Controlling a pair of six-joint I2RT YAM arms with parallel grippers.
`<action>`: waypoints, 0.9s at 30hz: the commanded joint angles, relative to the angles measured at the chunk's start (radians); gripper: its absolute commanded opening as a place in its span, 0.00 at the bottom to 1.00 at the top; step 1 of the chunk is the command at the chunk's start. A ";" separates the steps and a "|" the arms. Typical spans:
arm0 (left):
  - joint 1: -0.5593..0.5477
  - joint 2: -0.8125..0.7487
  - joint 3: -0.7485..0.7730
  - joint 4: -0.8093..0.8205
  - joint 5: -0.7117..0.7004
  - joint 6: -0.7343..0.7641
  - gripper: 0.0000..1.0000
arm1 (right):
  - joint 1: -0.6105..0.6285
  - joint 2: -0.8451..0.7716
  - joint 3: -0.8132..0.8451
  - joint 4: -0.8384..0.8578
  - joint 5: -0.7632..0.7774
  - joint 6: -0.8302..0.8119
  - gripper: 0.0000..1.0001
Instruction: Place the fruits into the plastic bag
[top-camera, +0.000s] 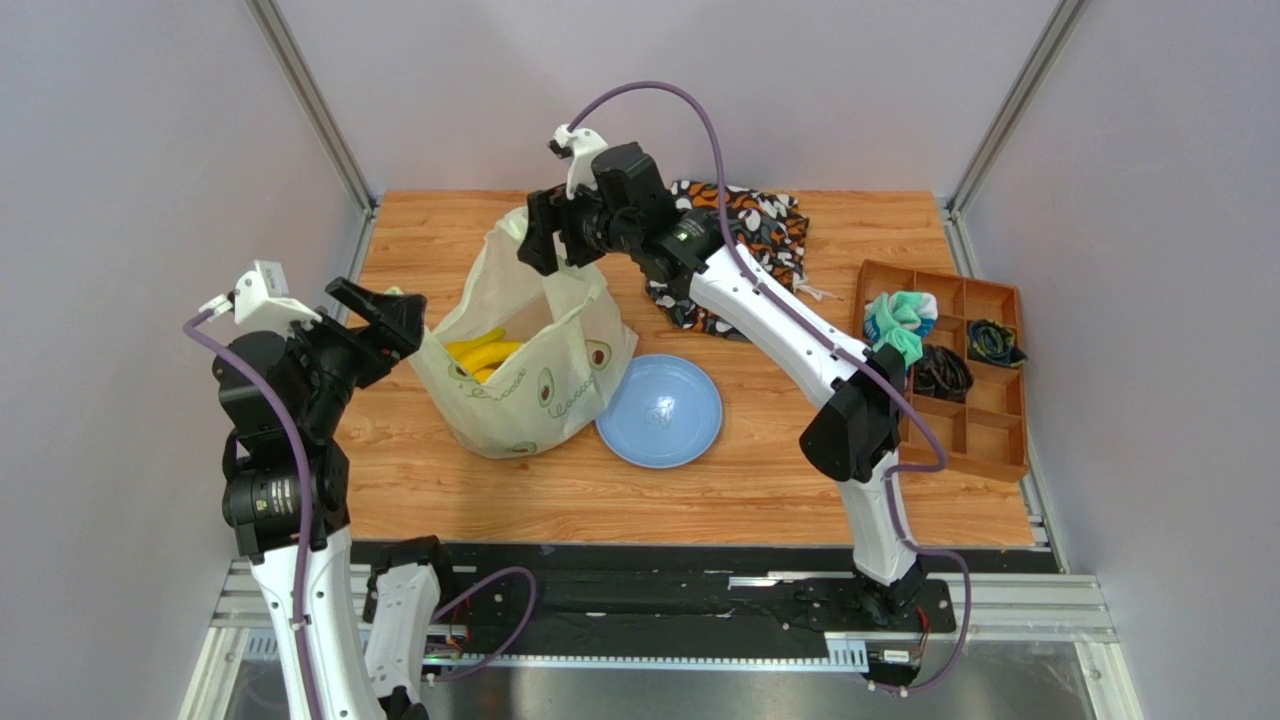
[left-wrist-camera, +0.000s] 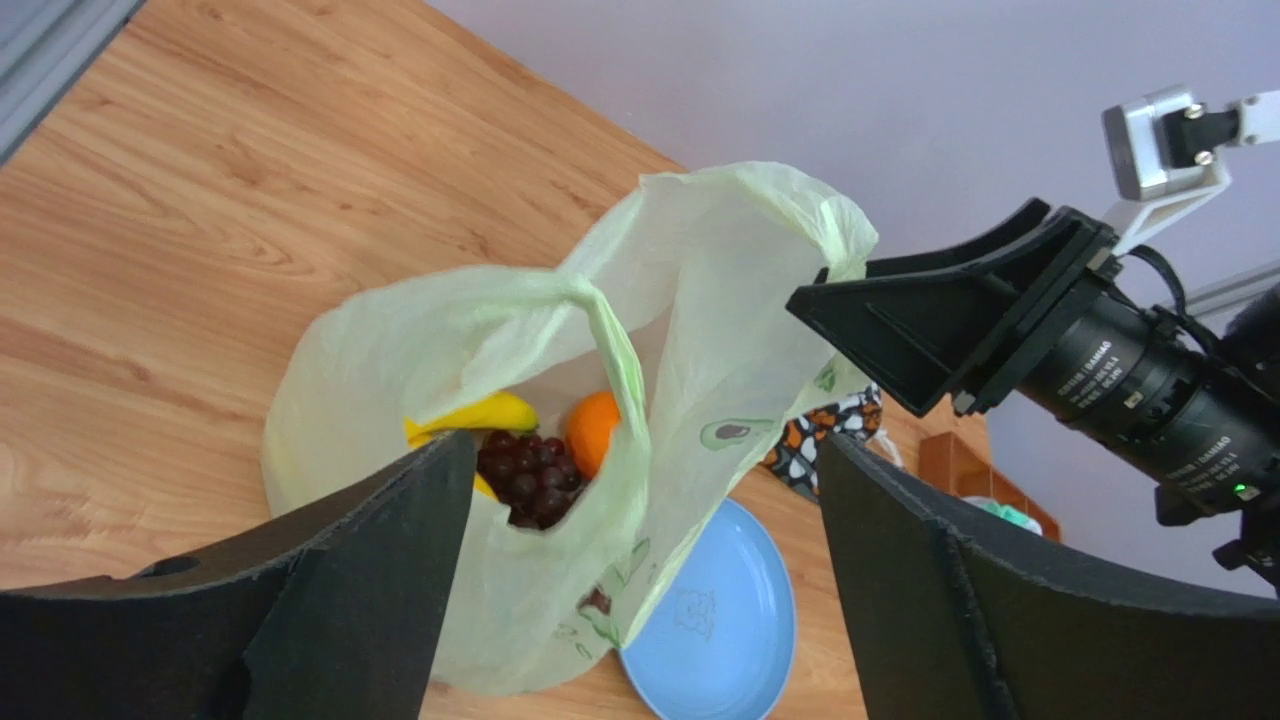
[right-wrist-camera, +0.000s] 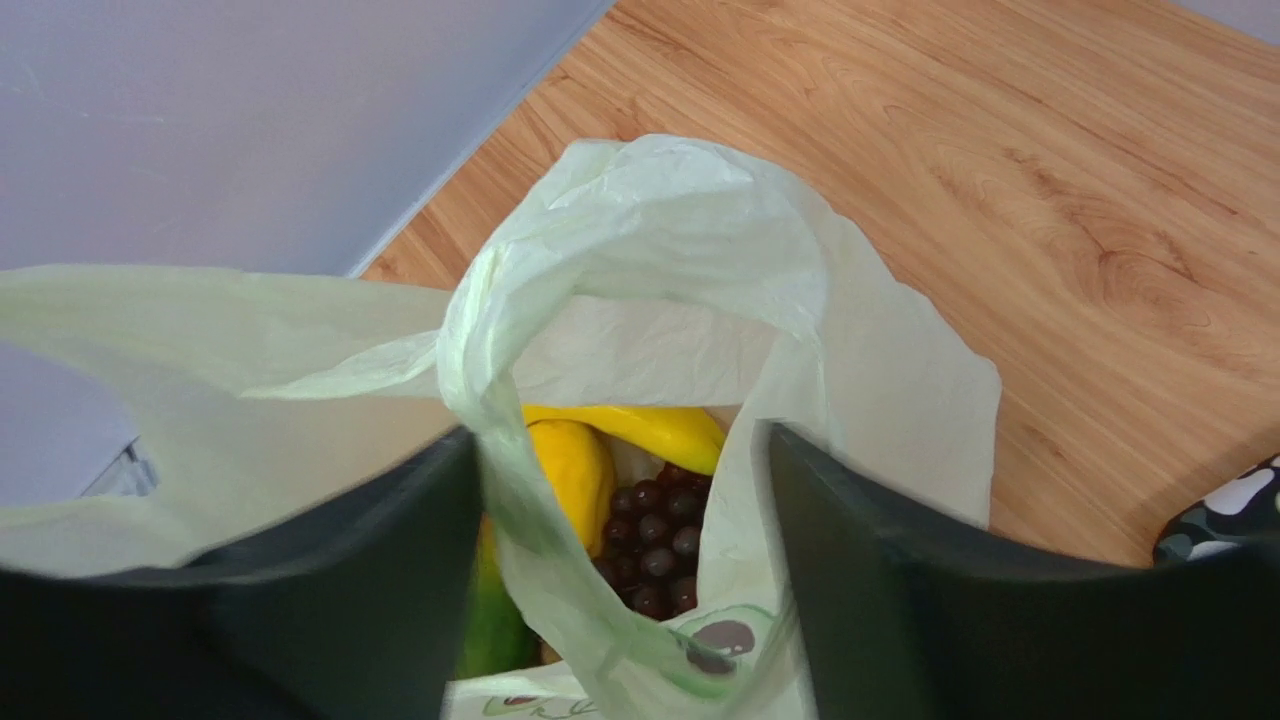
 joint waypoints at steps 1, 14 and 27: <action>-0.001 -0.011 0.038 0.018 0.011 0.023 0.94 | 0.002 -0.108 -0.003 0.013 0.019 -0.011 0.90; -0.001 -0.120 0.121 -0.194 -0.298 0.075 0.96 | -0.005 -0.340 -0.193 0.073 0.259 -0.049 1.00; -0.001 -0.322 0.012 -0.163 -0.207 0.135 0.97 | -0.005 -0.885 -0.915 0.350 0.651 -0.137 1.00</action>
